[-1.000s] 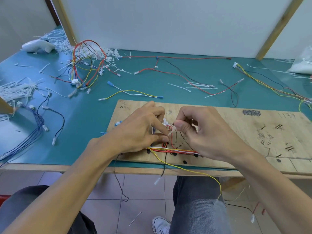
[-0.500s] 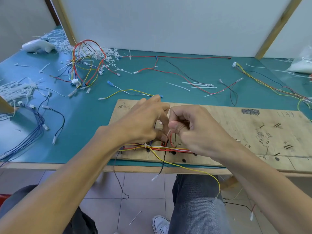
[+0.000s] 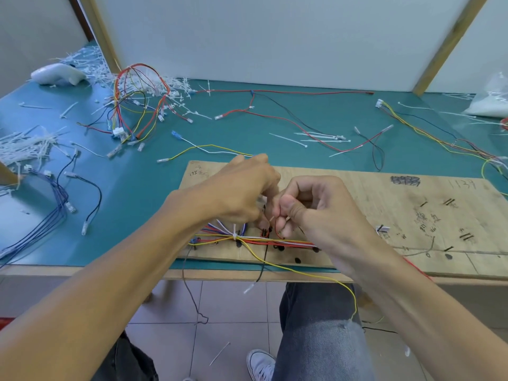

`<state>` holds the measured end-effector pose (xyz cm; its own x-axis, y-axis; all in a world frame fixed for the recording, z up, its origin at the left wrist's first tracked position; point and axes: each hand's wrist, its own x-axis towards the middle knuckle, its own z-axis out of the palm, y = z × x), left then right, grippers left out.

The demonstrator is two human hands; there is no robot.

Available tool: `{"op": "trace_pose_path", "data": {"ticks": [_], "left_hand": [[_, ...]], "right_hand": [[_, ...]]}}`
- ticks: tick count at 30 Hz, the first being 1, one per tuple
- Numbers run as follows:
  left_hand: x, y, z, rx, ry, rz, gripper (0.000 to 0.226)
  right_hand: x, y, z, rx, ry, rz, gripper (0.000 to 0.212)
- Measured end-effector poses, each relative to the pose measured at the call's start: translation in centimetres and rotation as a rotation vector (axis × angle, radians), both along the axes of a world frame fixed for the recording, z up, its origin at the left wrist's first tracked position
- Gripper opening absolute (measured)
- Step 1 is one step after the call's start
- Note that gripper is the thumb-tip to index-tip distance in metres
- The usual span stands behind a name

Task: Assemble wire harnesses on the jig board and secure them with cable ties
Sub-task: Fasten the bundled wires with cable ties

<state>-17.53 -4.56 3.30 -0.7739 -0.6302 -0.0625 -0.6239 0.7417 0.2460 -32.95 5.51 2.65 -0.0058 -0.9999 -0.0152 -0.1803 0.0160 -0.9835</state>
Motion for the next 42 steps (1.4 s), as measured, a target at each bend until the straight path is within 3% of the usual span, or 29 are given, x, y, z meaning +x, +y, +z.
{"op": "trace_pose_path", "data": {"ticks": [3,6,10,13,19,25,34,37,42], "left_hand": [[-1.0,-0.2,-0.5,-0.131,-0.093,0.062,0.044],[-1.3,0.0,-0.5,-0.131,-0.104,0.064,0.047],[1.1,-0.1,0.7,0.068,0.095,0.001,0.030],[2.8,-0.5,0.6,0.103,0.297,0.078,0.018],[1.1,0.3,-0.7,0.010,0.280,0.202,0.008],[1.8,0.4,-1.0,-0.001,0.304,0.212,0.004],[1.5,0.6,-1.8,-0.051,0.345,0.270,0.009],[1.3,0.9,-1.8,-0.053,0.346,0.252,0.007],[1.2,0.9,-1.7,-0.033,0.313,0.264,0.004]], "right_hand": [[0.4,-0.2,-0.2,0.006,-0.059,0.002,0.043],[0.2,-0.1,-0.4,-0.028,-0.047,0.039,0.038],[-1.4,0.7,-0.7,-0.060,0.021,0.057,0.027],[-2.9,1.3,-1.2,-0.125,0.194,-0.070,0.019],[-3.1,2.3,-2.8,-0.284,0.393,-0.214,0.011],[-2.6,2.3,-3.4,-0.266,0.433,-0.241,0.009],[-1.4,1.8,-3.3,-0.339,0.573,-0.020,0.016],[-1.2,1.6,-3.3,-0.332,0.702,-0.007,0.039],[-1.2,1.5,-2.9,-0.308,0.810,-0.011,0.048]]}}
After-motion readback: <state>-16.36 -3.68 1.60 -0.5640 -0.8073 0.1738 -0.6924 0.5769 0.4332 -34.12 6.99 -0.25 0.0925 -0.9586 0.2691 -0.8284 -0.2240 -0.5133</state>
